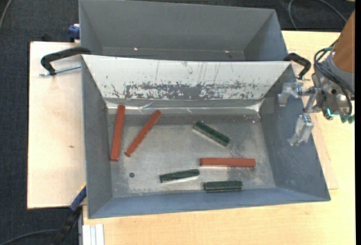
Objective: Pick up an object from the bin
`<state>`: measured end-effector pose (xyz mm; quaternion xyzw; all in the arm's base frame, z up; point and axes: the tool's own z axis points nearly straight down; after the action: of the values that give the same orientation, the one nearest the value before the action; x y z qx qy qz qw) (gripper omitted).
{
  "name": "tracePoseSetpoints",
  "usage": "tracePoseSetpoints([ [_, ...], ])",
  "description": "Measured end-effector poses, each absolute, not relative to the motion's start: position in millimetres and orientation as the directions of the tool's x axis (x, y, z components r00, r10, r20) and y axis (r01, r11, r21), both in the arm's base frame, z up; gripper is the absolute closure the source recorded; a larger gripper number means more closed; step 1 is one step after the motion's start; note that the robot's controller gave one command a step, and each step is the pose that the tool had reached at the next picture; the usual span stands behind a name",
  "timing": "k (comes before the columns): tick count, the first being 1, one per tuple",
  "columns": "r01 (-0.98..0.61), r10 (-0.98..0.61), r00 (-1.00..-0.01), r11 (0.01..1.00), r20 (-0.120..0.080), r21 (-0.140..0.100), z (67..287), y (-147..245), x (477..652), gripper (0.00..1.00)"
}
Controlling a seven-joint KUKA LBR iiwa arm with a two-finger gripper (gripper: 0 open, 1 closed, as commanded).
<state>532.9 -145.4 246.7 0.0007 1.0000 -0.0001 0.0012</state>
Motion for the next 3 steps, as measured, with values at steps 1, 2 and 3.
tracePoseSetpoints([
  [1,-0.101,-0.101,-0.995,0.995,-0.006,0.001,223.1,-109.3,567.9,0.0],
  [2,-0.107,-0.107,-0.994,0.994,0.005,0.003,88.7,-81.8,552.1,0.0],
  [3,-0.291,-0.291,-0.957,0.957,-0.007,0.001,70.7,-26.4,598.5,0.0],
])
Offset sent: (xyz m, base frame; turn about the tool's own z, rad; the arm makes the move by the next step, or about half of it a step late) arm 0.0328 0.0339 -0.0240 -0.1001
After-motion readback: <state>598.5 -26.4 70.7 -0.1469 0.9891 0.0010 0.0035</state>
